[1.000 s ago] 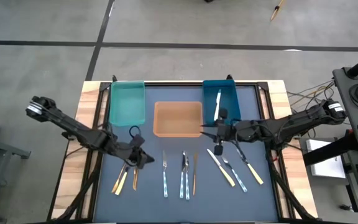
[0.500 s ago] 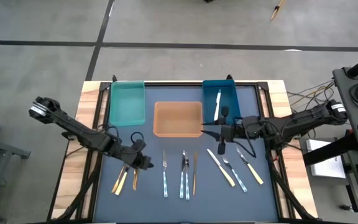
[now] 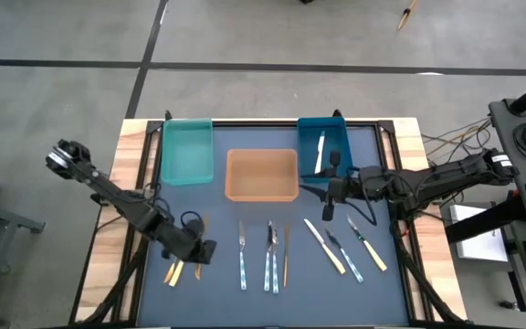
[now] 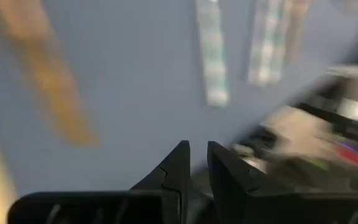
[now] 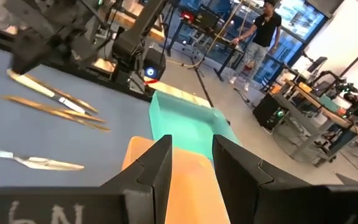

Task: Sort silverware by color (type)
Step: Put the gold knife into the green bin

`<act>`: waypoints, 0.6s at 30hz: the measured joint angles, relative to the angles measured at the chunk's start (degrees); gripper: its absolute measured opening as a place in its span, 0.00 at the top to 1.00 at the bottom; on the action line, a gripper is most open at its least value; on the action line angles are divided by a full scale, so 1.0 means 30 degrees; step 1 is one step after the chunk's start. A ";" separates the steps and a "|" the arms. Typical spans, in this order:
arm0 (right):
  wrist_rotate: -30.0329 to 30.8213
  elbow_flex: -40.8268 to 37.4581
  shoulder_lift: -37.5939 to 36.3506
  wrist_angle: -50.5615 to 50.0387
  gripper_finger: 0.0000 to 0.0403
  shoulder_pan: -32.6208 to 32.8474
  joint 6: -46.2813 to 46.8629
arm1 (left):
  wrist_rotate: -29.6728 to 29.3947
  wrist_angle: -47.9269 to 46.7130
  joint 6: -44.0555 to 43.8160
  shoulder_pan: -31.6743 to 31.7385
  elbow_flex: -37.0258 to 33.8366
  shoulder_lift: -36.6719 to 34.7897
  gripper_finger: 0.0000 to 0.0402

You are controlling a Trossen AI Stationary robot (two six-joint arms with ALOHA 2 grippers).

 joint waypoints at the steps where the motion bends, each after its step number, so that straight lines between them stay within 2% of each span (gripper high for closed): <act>1: 0.0000 -0.0027 0.0030 0.0000 0.73 0.0000 -0.0023 | -0.0096 -0.2221 0.0028 0.0020 0.0881 0.0119 0.90; 5: 0.0000 -0.0078 0.0038 0.0036 0.73 -0.0057 -0.0053 | -0.1124 -0.9407 0.0353 0.0036 0.4348 0.1095 0.90; 7: 0.0000 -0.0078 0.0038 0.0036 0.73 -0.0136 -0.0053 | -0.1144 -1.1657 0.0382 0.0035 0.5516 0.1802 0.90; 11: 0.0000 -0.0078 0.0038 0.0029 0.73 -0.0246 -0.0060 | -0.1155 -1.2402 0.0597 0.0035 0.6607 0.2899 0.90; 18: -0.0001 -0.0113 0.0038 -0.0473 0.73 -0.0284 0.0174 | -0.1161 -1.1959 0.0783 0.0145 0.7042 0.4731 0.90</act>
